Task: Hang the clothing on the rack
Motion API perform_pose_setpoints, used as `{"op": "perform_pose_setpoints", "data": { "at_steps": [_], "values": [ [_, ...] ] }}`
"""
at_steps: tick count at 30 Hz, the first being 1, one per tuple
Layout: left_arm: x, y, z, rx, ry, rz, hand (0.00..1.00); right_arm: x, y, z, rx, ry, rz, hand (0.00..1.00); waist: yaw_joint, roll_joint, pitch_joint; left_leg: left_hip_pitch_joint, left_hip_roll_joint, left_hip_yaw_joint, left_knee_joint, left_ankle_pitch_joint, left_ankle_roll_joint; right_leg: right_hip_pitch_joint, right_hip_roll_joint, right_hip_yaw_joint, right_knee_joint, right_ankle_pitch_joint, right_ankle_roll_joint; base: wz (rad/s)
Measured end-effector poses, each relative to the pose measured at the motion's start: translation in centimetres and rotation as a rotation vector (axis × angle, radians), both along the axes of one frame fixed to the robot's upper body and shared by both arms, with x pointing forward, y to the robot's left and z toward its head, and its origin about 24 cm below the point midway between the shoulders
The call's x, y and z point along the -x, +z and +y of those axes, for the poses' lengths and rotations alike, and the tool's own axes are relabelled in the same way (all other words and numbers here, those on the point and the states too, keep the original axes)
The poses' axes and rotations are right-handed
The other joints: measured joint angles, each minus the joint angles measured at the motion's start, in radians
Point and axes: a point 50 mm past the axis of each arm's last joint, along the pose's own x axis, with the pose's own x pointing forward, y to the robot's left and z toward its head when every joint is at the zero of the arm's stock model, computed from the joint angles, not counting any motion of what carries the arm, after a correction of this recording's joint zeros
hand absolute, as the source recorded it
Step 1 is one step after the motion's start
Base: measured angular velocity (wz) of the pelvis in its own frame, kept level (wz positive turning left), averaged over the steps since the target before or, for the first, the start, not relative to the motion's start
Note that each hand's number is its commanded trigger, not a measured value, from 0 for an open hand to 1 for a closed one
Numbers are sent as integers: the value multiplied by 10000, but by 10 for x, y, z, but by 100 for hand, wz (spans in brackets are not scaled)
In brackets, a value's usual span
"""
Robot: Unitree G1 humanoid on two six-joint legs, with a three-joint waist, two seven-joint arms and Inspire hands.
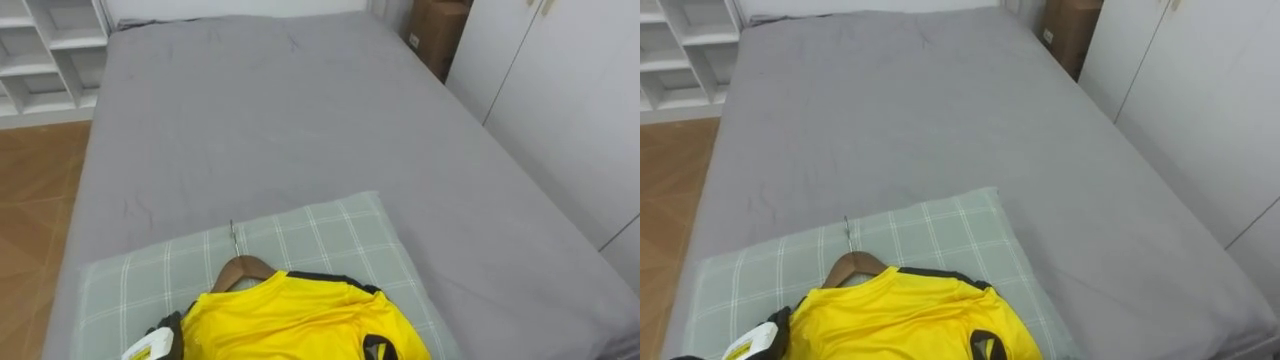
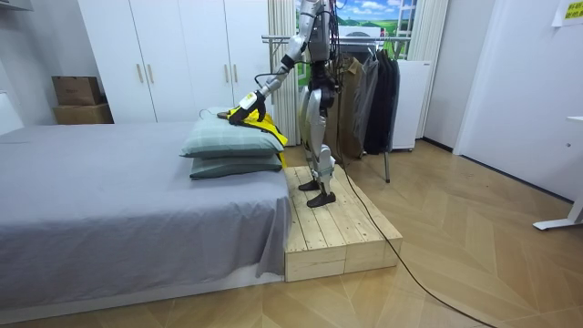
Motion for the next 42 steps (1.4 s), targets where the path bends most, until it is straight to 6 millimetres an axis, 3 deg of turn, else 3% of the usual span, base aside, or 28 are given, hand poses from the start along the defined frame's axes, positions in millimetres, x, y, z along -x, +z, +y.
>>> {"op": "perform_pose_setpoints", "data": {
  "at_steps": [17, 18, 20, 21, 30, 42],
  "values": [
    [-4, 2, 2, 566, 600, 47, 0, 0, 0, 0, -95, 2, -6, 0, -5, 11, -9, 28, 6, 100, 2, 0, 0, -22, 7, 64, 11, 0, 0, -1],
    [-4, 2, 3, 611, 662, 58, 14, 0, 0, 0, -88, 2, 4, 0, -6, 11, -9, 32, 14, 138, 2, 0, 0, -31, 15, 89, 14, 0, 0, -16],
    [-4, 3, 8, 666, 859, 33, 91, 0, 0, -1, -51, -25, 12, 0, 5, 28, -24, -3, 50, 293, 3, -1, -1, -163, 44, 165, 60, 25, -24, -19],
    [-4, 3, 9, 661, 895, 29, 100, 1, 0, -1, -42, -33, 21, 0, 20, 30, -24, -21, 54, 299, 10, -1, -1, -181, 49, 177, 67, 29, -27, -10],
    [-17, 19, 28, 471, 1754, -936, 100, 10, 1, -5, 203, -185, 370, 0, 24, 1, -51, 17, 94, 397, 14, 10, -18, -190, 101, 270, 72, 62, -60, -3],
    [-12, 15, 28, 655, 2143, -778, 100, 12, 1, -6, 436, -394, 354, 0, 27, -123, -105, 7, 107, 461, -20, 10, -18, -196, 106, 279, 12, 112, -49, -1]
  ]
}}
